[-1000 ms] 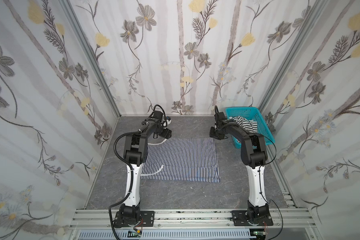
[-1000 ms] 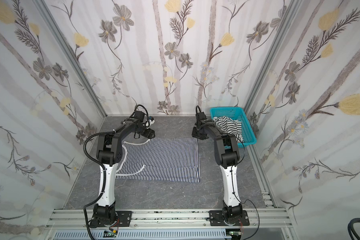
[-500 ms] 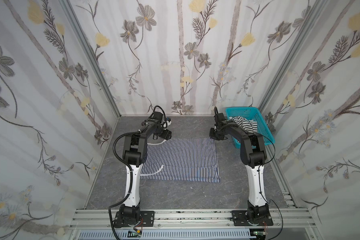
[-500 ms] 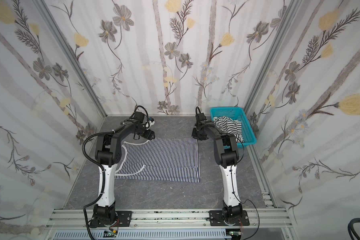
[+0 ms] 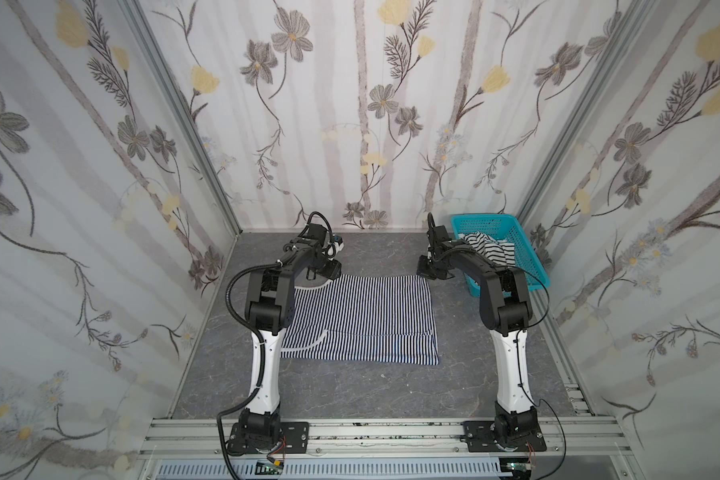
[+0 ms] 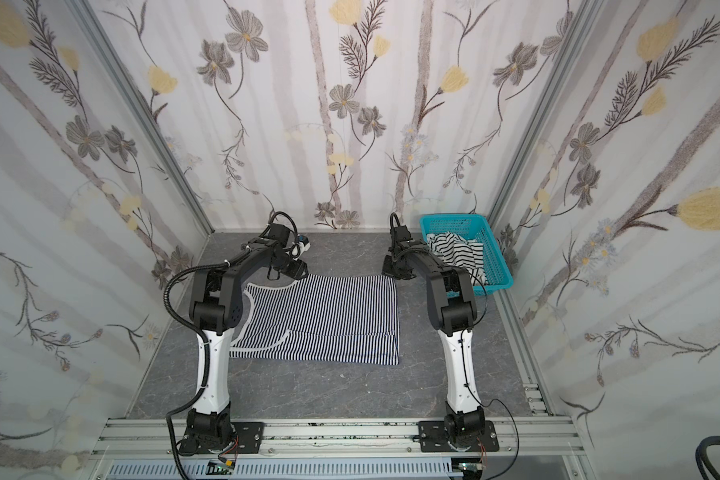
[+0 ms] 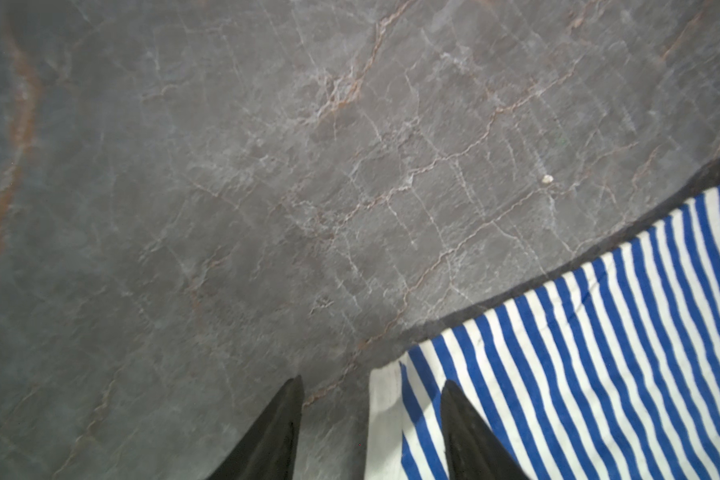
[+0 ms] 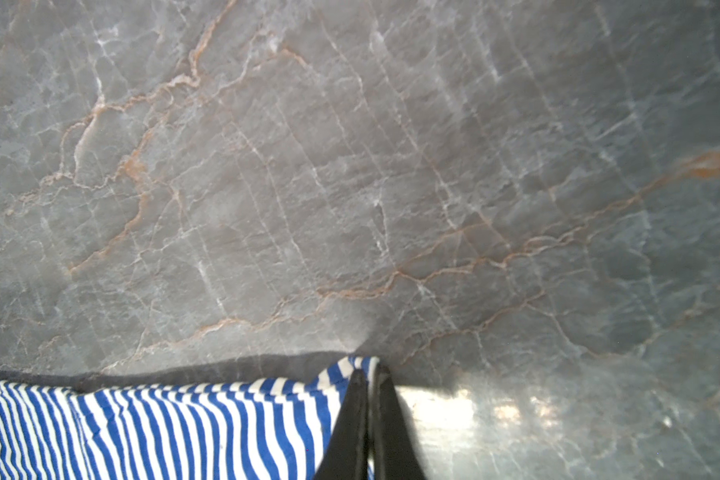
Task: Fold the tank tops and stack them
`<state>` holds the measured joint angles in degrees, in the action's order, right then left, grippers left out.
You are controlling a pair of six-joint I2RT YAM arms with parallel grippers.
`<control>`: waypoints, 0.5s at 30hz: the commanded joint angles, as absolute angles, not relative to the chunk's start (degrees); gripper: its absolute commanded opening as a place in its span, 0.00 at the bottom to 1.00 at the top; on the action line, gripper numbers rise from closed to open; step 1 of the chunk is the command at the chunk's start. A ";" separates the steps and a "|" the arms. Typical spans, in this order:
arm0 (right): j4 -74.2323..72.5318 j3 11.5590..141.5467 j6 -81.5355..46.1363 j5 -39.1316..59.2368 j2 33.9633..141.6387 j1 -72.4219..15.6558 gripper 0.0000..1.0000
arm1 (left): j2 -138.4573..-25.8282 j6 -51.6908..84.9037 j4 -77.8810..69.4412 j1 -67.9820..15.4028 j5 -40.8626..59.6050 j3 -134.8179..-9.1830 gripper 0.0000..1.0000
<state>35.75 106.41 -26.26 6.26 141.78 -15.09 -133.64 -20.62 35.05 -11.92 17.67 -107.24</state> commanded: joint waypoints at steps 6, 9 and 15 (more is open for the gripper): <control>34.37 106.79 -25.49 6.06 140.06 -15.34 0.00 | -133.48 -21.60 35.82 -12.74 18.92 -107.18 0.40; 34.37 106.69 -25.36 5.98 139.62 -15.47 0.00 | -133.56 -21.53 35.88 -12.85 19.16 -107.36 0.31; 34.20 106.35 -25.27 5.89 138.79 -15.53 0.00 | -133.45 -21.36 35.78 -12.83 18.77 -108.14 0.17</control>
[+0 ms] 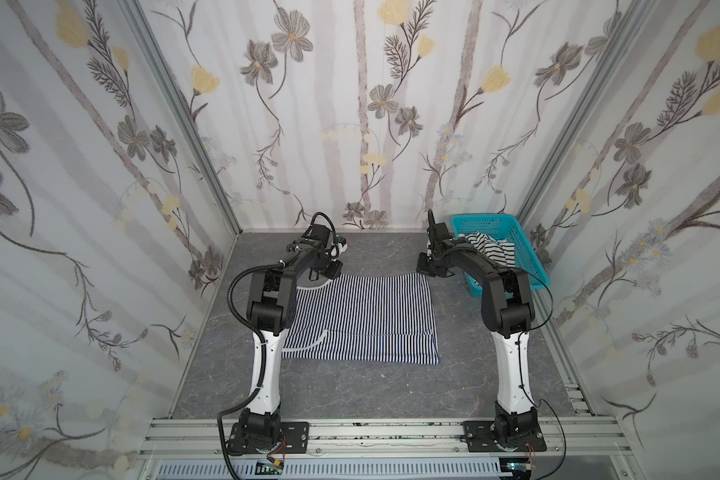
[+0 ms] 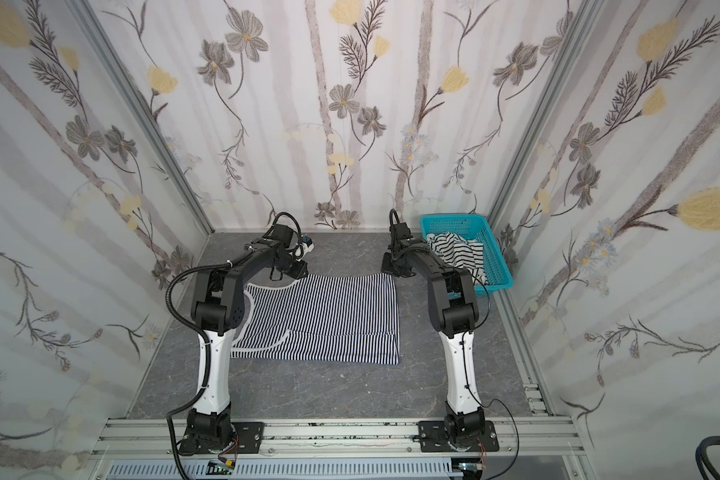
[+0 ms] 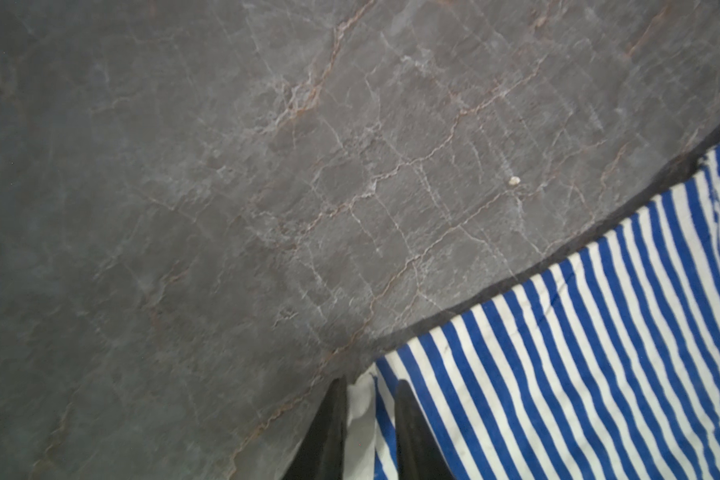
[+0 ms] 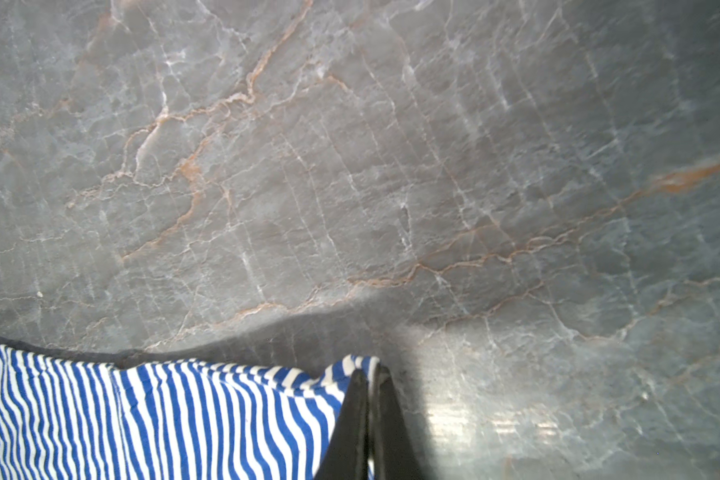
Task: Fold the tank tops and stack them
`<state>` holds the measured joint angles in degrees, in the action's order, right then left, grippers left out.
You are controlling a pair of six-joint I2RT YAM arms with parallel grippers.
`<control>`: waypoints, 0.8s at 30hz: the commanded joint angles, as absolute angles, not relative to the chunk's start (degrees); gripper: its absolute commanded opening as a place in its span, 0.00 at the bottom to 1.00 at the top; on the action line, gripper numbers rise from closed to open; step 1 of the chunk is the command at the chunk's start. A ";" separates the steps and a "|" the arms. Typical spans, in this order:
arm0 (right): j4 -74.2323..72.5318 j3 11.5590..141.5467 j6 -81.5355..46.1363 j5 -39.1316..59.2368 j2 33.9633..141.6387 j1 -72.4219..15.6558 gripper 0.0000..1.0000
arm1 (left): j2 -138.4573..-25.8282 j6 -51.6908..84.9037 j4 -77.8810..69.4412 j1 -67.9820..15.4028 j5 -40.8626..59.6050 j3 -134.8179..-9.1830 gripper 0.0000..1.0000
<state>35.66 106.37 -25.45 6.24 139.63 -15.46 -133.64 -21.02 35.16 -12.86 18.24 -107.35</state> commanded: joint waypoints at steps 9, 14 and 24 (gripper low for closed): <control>33.29 103.88 -25.13 6.14 136.44 -15.54 0.00 | -130.77 -20.59 35.78 -12.83 21.00 -108.32 0.00; 31.91 100.36 -25.21 6.58 132.88 -15.97 0.00 | -128.30 -20.21 35.77 -12.84 21.74 -107.36 0.00; 26.81 85.38 -26.34 6.68 120.12 -18.03 0.00 | -121.69 -21.45 35.60 -12.83 21.36 -99.78 0.00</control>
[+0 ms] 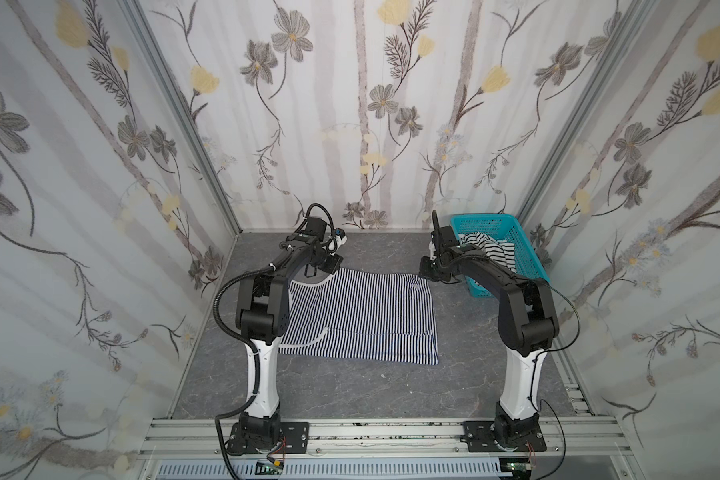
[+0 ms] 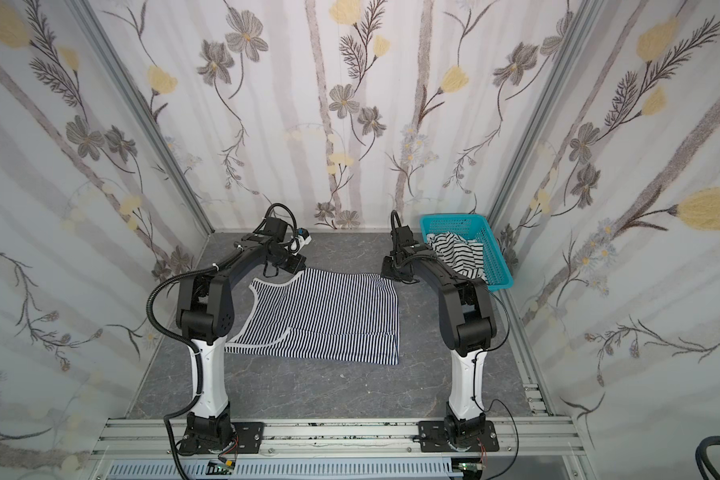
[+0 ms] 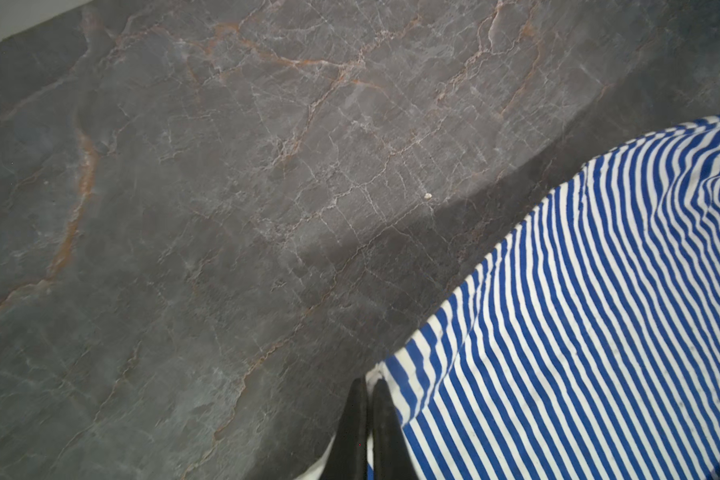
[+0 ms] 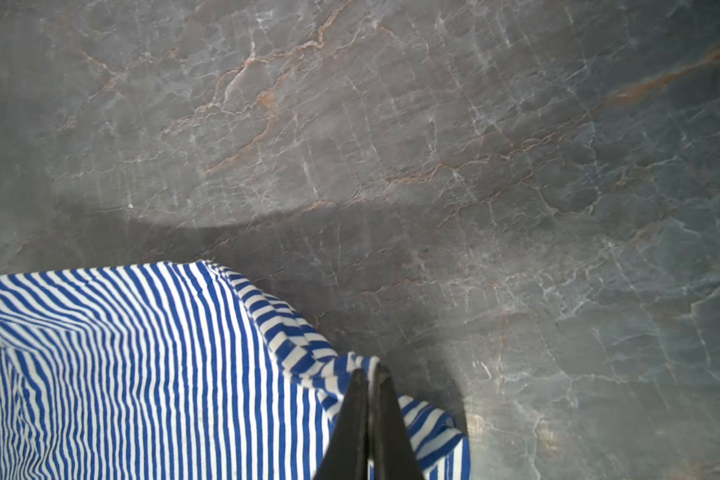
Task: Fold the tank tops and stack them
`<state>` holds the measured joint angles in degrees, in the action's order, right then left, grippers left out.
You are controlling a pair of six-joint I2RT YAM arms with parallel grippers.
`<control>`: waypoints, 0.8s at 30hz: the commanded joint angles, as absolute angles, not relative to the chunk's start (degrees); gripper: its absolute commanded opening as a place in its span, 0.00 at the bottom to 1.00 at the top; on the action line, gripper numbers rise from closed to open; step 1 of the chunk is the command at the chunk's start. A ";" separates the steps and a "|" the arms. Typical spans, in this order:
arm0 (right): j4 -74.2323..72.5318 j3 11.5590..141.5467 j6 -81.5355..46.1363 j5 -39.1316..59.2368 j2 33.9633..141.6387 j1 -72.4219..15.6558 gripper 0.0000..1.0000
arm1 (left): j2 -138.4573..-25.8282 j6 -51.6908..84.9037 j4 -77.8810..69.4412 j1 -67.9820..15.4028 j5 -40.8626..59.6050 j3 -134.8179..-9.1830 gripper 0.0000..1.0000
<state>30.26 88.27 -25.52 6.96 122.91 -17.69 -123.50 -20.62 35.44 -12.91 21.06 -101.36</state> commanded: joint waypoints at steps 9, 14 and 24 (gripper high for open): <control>22.87 71.37 -27.26 6.65 109.27 -19.82 0.00 | -116.17 -23.35 34.63 -12.83 20.27 -91.71 0.00; 21.65 65.82 -27.41 6.15 105.97 -20.45 0.00 | -113.56 -24.68 34.08 -12.83 19.18 -86.43 0.00; 18.99 57.35 -28.36 4.76 102.10 -20.40 0.00 | -106.52 -24.87 32.03 -12.83 19.82 -75.89 0.03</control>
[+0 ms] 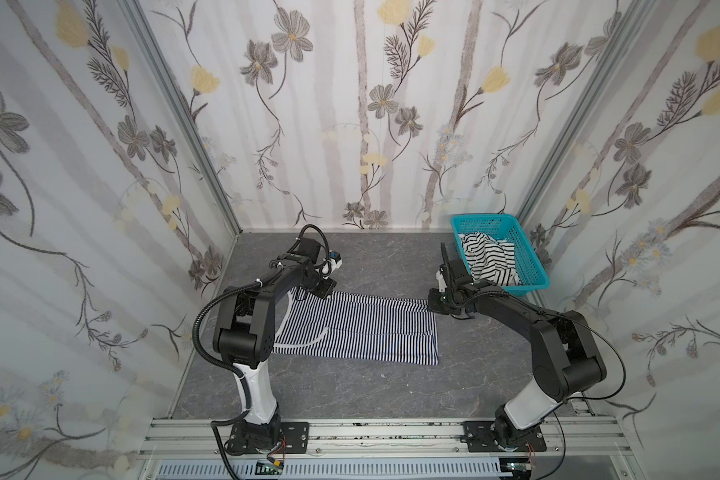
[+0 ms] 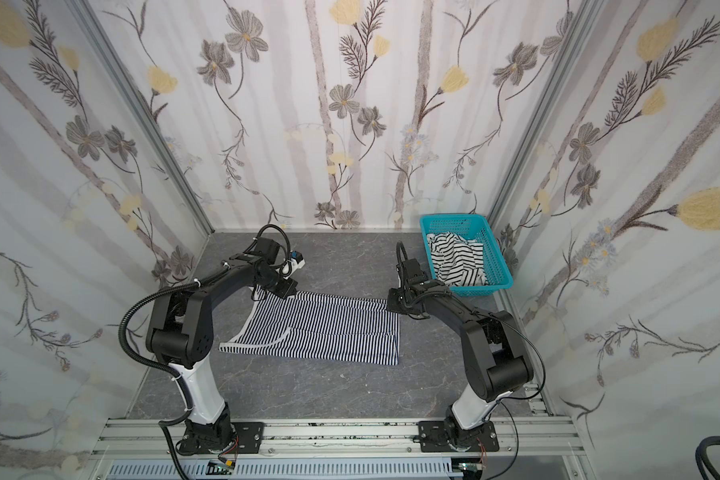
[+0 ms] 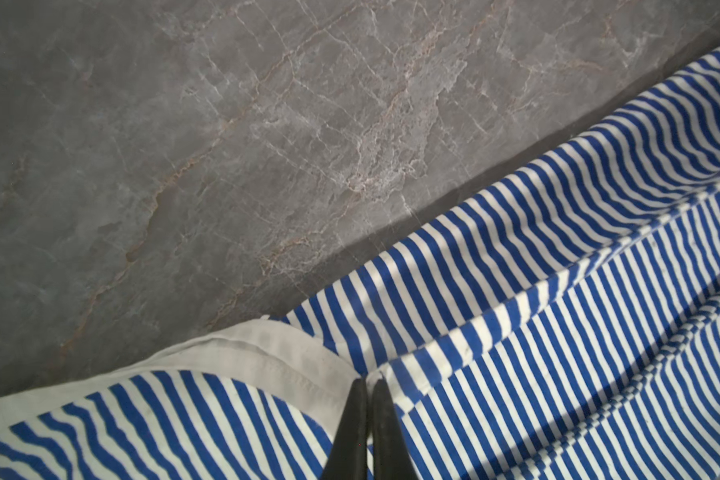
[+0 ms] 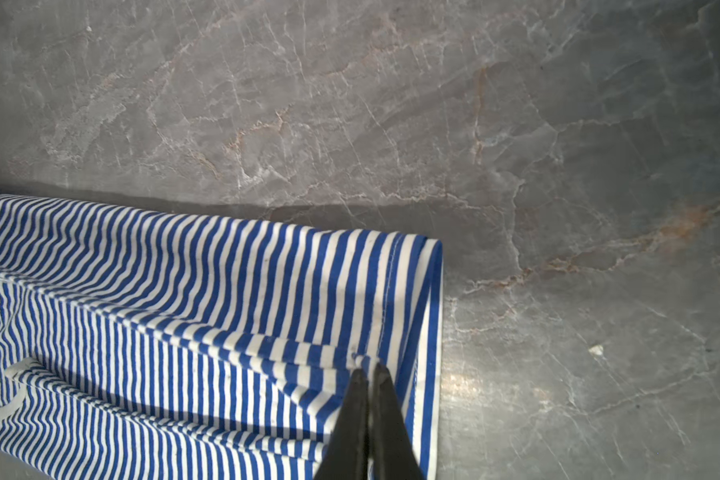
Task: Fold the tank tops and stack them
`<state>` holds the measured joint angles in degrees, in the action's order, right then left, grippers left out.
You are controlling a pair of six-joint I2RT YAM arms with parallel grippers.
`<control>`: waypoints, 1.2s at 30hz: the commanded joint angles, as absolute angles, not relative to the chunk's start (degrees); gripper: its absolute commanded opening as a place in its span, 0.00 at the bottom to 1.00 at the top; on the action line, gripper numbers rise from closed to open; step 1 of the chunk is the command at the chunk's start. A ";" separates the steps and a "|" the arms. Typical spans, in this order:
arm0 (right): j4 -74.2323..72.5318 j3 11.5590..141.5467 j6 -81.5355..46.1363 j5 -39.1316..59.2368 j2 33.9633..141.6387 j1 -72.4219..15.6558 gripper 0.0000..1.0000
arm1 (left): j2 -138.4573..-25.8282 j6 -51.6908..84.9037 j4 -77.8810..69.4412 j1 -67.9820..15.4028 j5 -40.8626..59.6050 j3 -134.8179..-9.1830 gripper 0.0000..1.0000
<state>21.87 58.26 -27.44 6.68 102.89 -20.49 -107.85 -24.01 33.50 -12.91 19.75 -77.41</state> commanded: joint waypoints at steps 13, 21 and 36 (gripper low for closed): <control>16.89 53.41 -29.56 4.10 101.28 -20.39 0.00 | -102.18 -25.49 30.06 -12.83 19.60 -65.91 0.08; 15.64 51.89 -30.32 5.27 100.60 -20.76 0.01 | -100.73 -25.22 29.16 -12.83 18.81 -64.00 0.12; 15.51 47.38 -32.48 4.12 95.41 -24.00 0.02 | -96.92 -24.25 29.12 -12.88 19.78 -63.98 0.29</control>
<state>17.41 48.03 -31.48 5.54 95.98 -23.49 -96.71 -24.43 29.41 -12.93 19.11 -63.16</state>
